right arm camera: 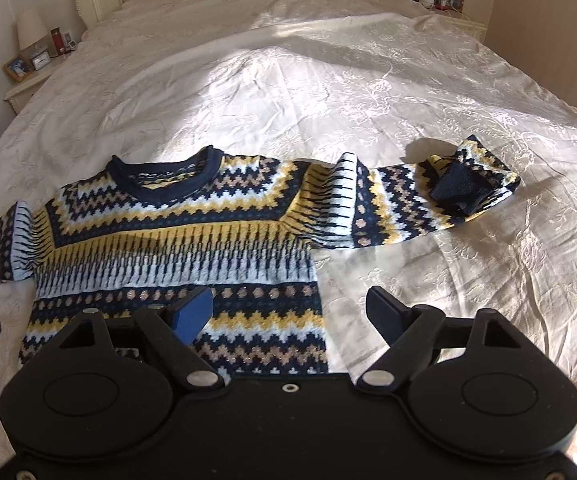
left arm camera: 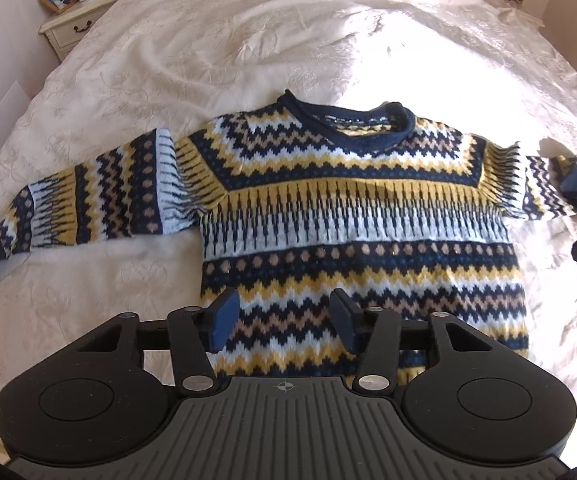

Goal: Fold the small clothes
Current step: 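Lower the right gripper onto a sleeve's navy cuff and close it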

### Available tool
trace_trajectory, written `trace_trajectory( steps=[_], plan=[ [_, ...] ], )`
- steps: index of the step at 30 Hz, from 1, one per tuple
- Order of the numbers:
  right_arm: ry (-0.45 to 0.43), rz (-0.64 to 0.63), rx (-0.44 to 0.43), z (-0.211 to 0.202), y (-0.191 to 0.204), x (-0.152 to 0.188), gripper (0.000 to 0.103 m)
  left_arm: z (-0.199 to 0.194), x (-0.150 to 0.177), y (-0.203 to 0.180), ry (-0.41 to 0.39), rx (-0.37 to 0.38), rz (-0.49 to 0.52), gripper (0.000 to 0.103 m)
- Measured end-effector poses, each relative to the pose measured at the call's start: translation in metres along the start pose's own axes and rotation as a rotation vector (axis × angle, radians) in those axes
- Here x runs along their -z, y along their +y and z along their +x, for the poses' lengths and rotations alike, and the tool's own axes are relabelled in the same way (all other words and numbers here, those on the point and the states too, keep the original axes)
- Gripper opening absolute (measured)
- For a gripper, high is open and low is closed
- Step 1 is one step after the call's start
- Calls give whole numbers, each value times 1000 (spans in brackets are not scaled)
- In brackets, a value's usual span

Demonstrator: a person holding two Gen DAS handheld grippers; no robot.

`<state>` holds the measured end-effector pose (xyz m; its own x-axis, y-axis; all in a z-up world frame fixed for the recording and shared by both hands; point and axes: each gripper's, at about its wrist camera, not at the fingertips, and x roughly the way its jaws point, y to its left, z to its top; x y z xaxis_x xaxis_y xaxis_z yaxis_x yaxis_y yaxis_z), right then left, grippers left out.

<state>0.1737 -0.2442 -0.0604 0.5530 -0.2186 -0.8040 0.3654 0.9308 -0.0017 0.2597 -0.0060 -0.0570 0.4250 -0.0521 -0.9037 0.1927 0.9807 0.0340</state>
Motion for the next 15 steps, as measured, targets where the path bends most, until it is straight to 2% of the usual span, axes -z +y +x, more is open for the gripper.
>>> trace_trajectory(
  steps=[1,3,5,10,15],
  plan=[
    [2,-5,23,5,-8,-4,70,0,-4,0,-19,-3,-5,47],
    [7,-10,62,18,-25,-12,68,0,-7,-1,-42,-8,-23,46],
    [9,-19,109,31,-43,-20,64,2,-9,-3,-42,-7,-48,46],
    [12,-81,172,70,-81,-37,57,10,-4,-18,8,-35,-100,46],
    [18,-156,197,113,-107,-47,56,14,3,-34,53,-85,-194,46]
  ],
)
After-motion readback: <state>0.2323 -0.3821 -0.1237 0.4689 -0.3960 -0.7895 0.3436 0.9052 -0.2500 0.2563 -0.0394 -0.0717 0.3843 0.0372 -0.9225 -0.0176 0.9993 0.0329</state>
